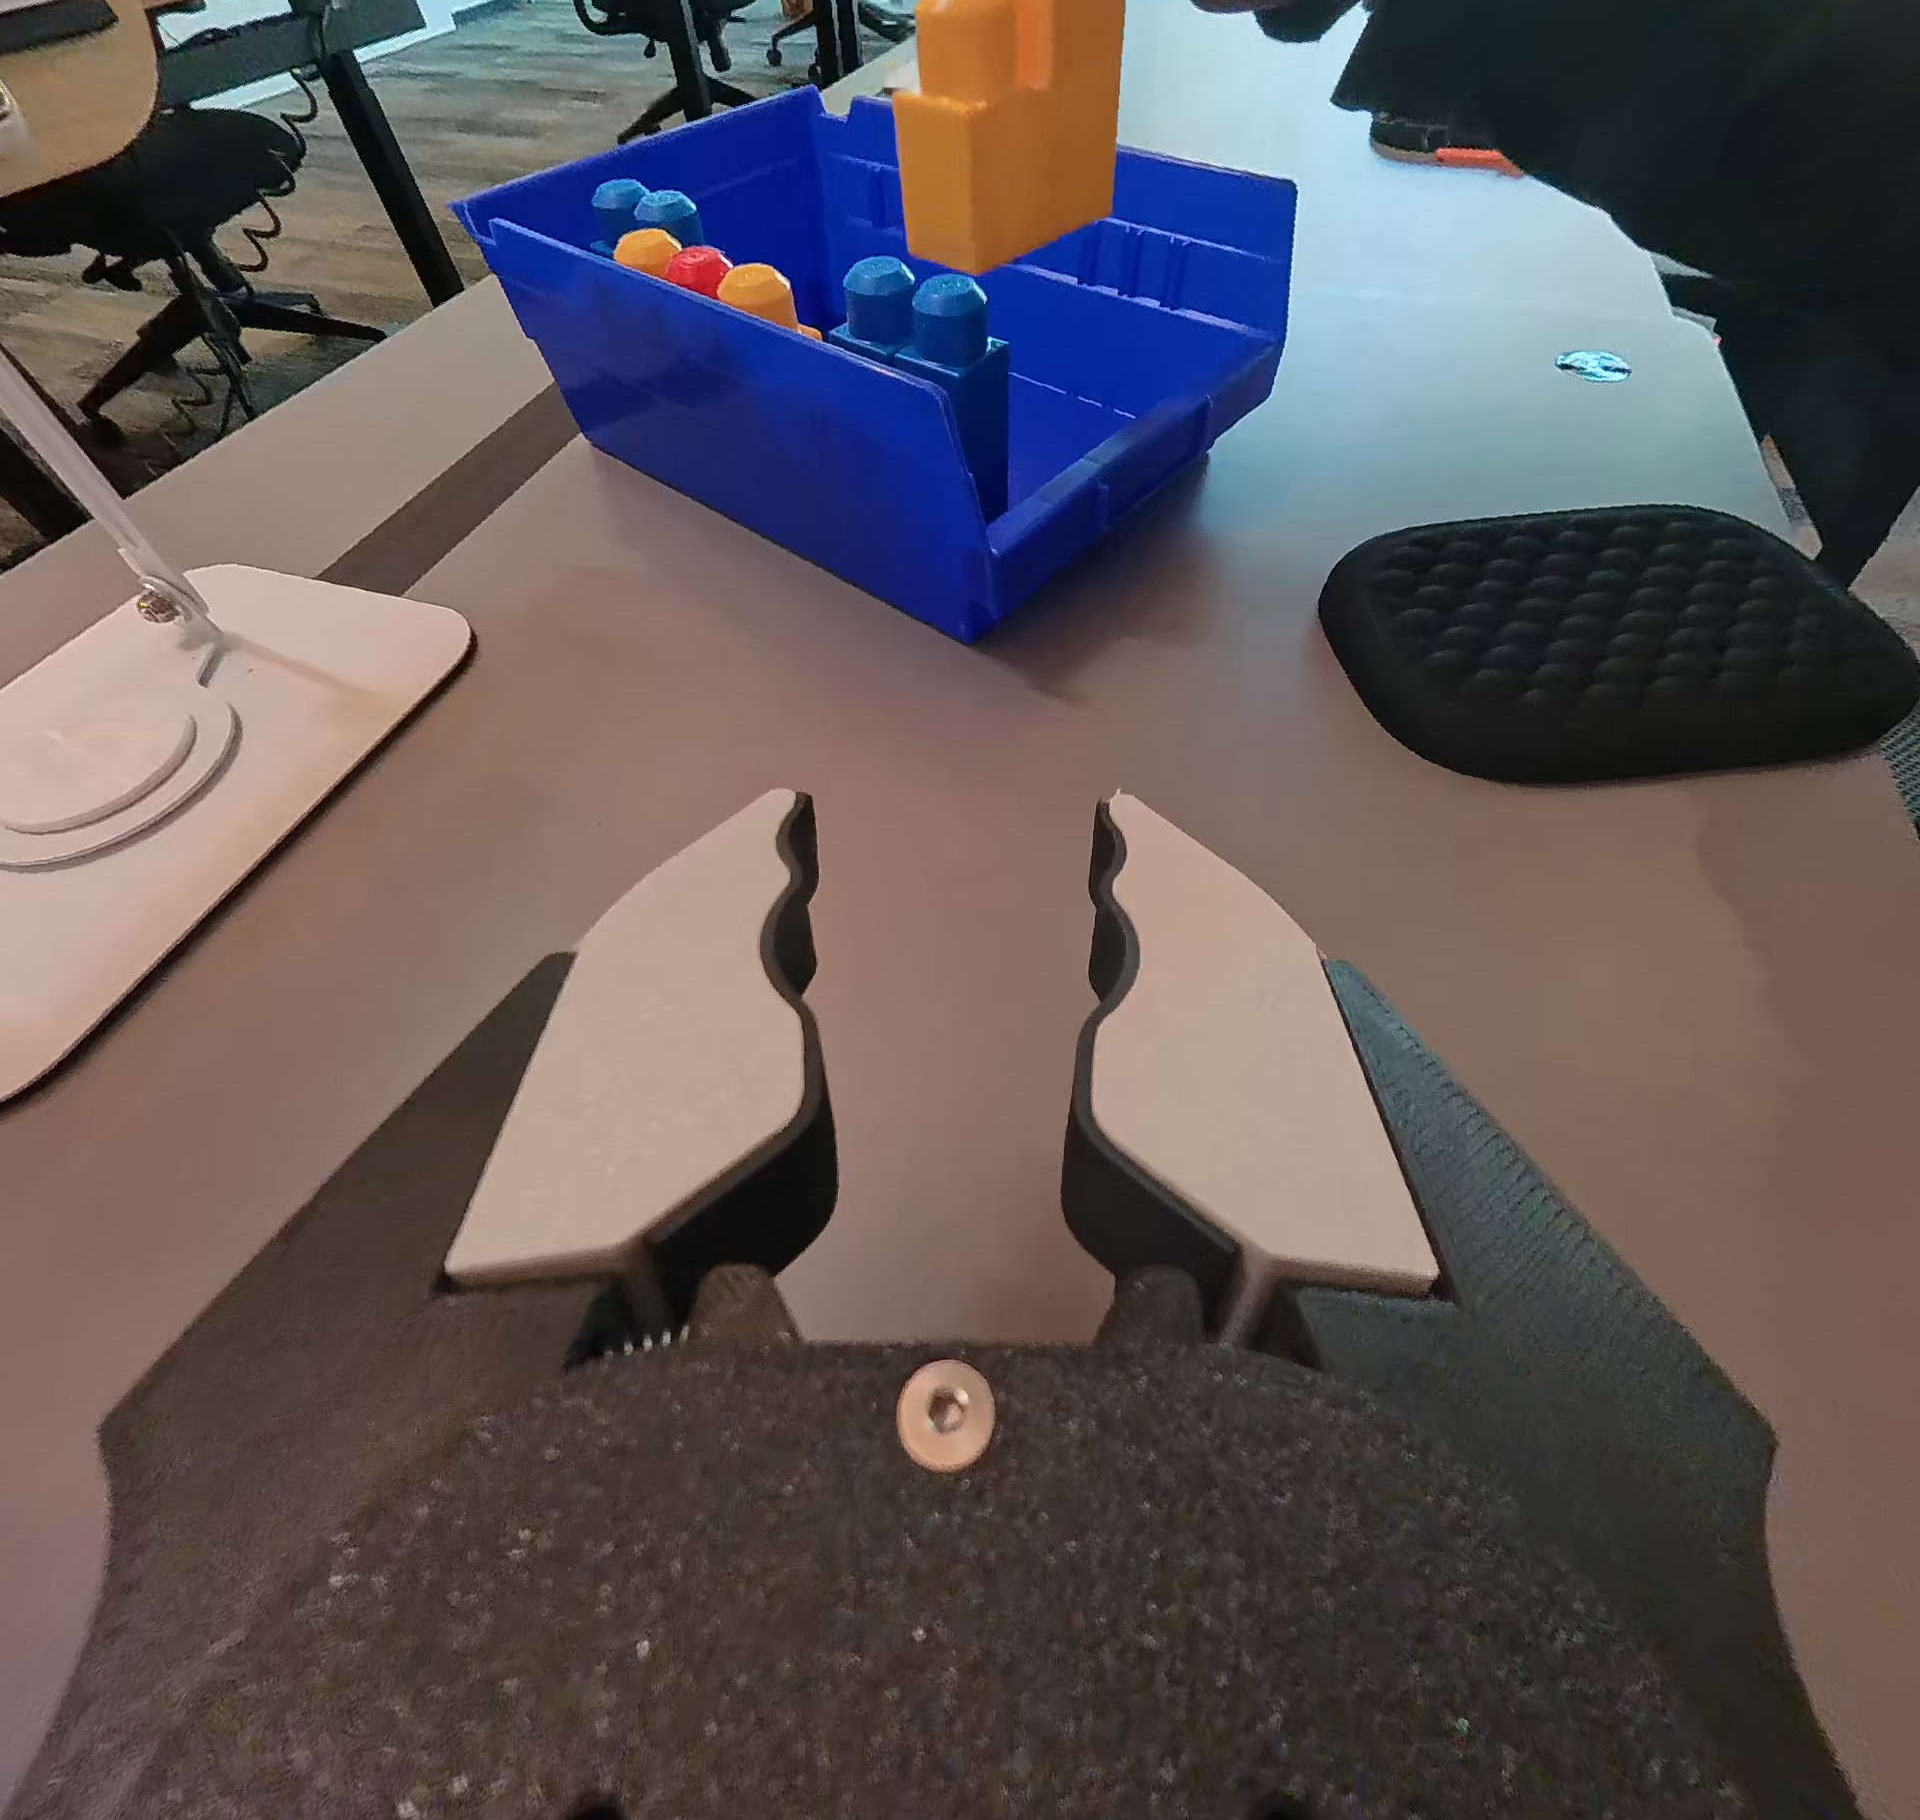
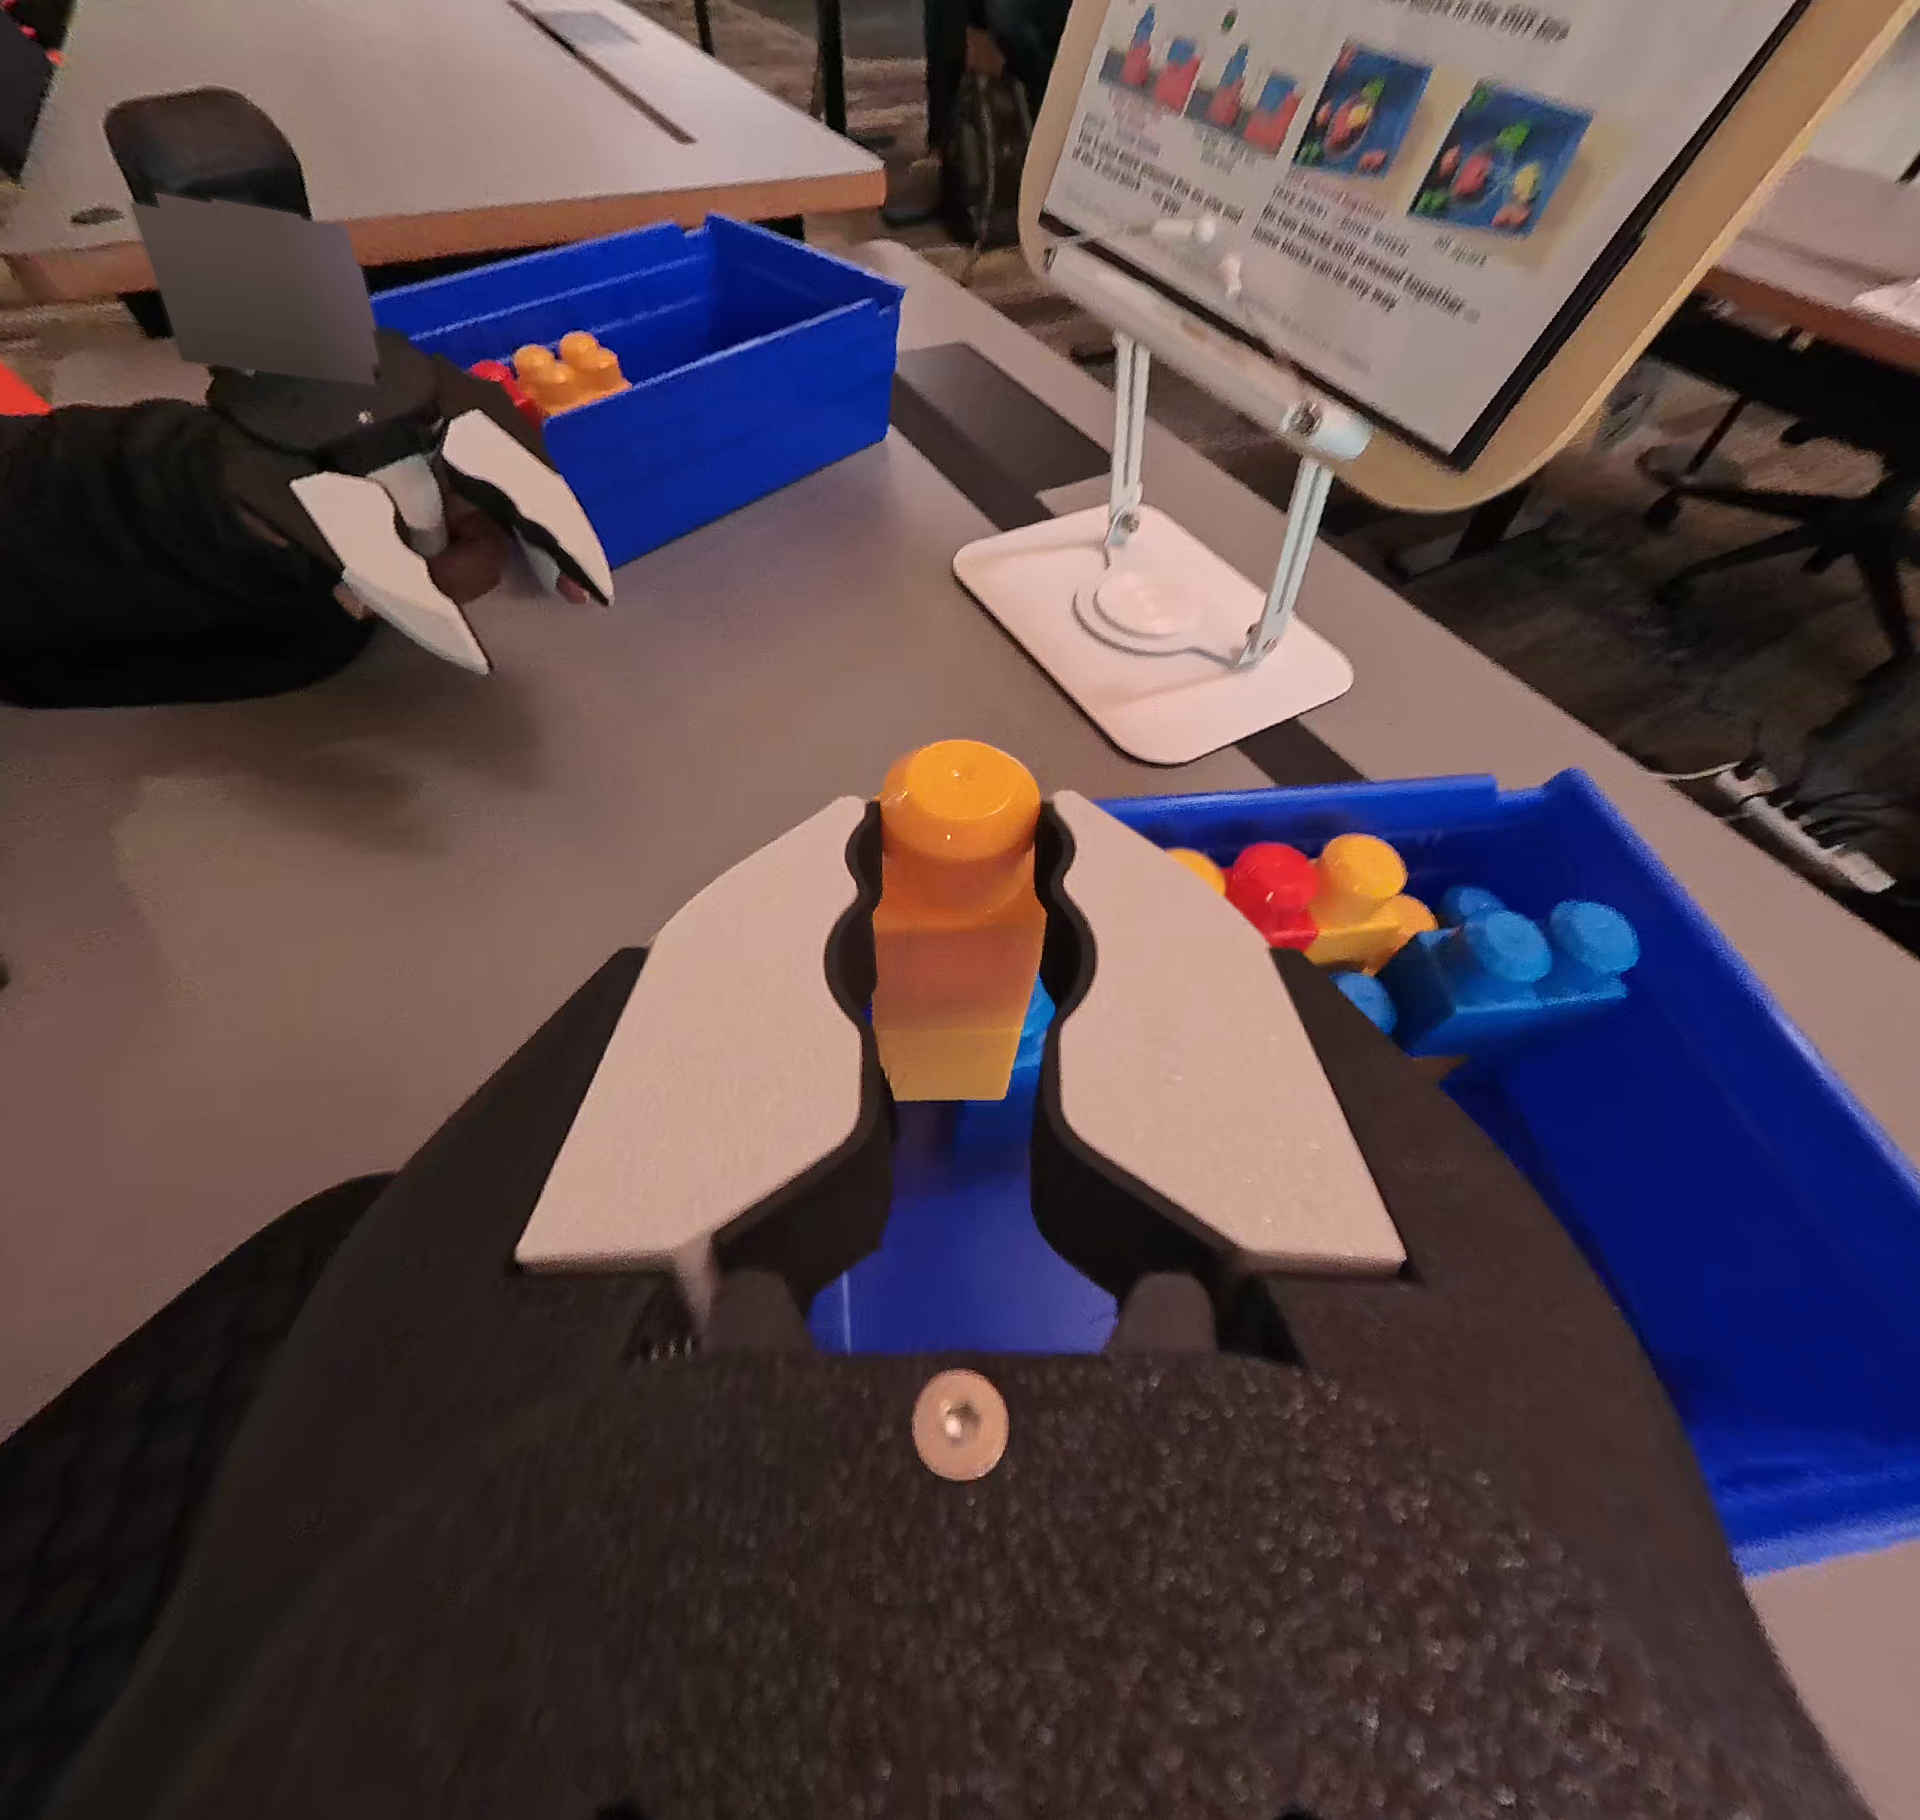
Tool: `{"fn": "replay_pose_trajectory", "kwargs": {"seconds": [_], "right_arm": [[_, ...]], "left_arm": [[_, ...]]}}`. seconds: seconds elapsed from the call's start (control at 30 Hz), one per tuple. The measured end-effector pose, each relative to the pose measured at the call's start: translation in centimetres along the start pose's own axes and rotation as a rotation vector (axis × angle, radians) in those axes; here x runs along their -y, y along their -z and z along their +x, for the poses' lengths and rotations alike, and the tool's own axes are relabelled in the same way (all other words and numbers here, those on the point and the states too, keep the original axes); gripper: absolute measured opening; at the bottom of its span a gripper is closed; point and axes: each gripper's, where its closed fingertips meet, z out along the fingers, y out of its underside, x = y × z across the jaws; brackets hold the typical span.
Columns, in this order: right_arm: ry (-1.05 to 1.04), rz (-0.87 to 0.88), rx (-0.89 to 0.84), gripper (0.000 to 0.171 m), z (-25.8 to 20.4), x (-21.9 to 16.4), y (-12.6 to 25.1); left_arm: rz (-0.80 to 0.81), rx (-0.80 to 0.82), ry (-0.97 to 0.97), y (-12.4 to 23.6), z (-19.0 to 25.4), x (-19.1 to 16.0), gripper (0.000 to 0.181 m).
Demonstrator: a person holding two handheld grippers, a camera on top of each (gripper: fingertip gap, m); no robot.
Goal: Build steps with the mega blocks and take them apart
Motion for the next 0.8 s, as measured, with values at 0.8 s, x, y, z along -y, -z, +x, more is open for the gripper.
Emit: {"fn": "replay_pose_trajectory", "kwargs": {"seconds": [0.8], "right_arm": [[0.069,-0.300,-0.004,0.028,-2.1,-8.4,-6.1]], "left_arm": [[-0.043,-0.006,-0.024,-0.6,0.3,-1.0,0.048]]}}
